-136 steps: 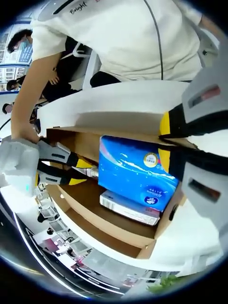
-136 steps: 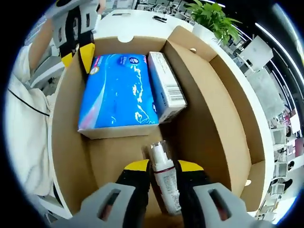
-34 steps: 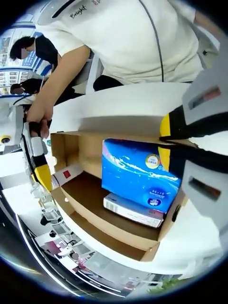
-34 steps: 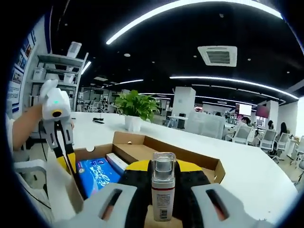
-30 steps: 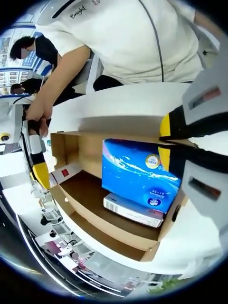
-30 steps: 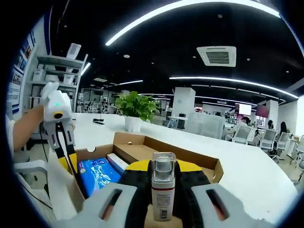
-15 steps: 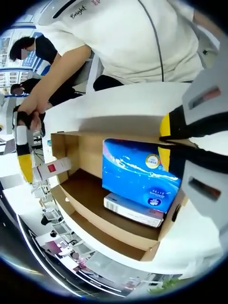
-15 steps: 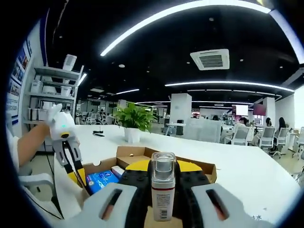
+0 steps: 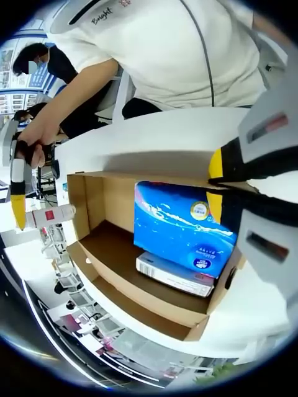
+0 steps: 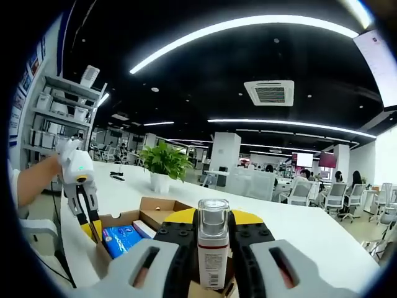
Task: Operate the shoe box by opening the lid, removing the specified soft item, and placing it in the target area until the item is outside and the box remains undamaged.
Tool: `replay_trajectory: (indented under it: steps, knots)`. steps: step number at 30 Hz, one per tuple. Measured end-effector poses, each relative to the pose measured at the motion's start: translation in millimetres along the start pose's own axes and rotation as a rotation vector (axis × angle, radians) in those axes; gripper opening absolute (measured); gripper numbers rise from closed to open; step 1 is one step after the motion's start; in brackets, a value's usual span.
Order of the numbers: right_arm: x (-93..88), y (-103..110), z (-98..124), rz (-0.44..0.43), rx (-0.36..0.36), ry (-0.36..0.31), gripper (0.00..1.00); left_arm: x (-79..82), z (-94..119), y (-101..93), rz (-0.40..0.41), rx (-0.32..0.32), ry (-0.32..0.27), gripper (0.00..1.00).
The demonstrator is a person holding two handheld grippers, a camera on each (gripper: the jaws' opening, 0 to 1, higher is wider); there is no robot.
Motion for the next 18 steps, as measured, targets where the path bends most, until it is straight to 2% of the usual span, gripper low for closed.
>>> replay_trajectory:
  steps: [4,9,14,18]
  knots:
    - [0.5,1,4,-0.011,0.001,0.001,0.18,0.1,0,0.1,-0.005,-0.004,-0.001,0.04]
    - [3.3,-1,8,0.032,-0.020,-0.008,0.18,0.2,-1,-0.1,-0.029,-0.015,-0.001,0.03]
    - [7.8,-12,15,0.000,-0.060,-0.030,0.18,0.1,-1,0.2,-0.018,-0.010,0.001,0.03]
    - [14.4,-25,24,0.021,-0.100,-0.050,0.18,-0.1,-1,0.1,-0.020,-0.007,-0.002,0.04]
Point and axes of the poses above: the point that each gripper's makers call its tool centre point, and the gripper's own axes: z roughly backward along the fingers, y roughly to its left, x roughly out of its top, the point moved 7 cm from there along z, roughly backward along the fingers, and after that the axes turned 11 degrees about -y, right-handed, at the moved point
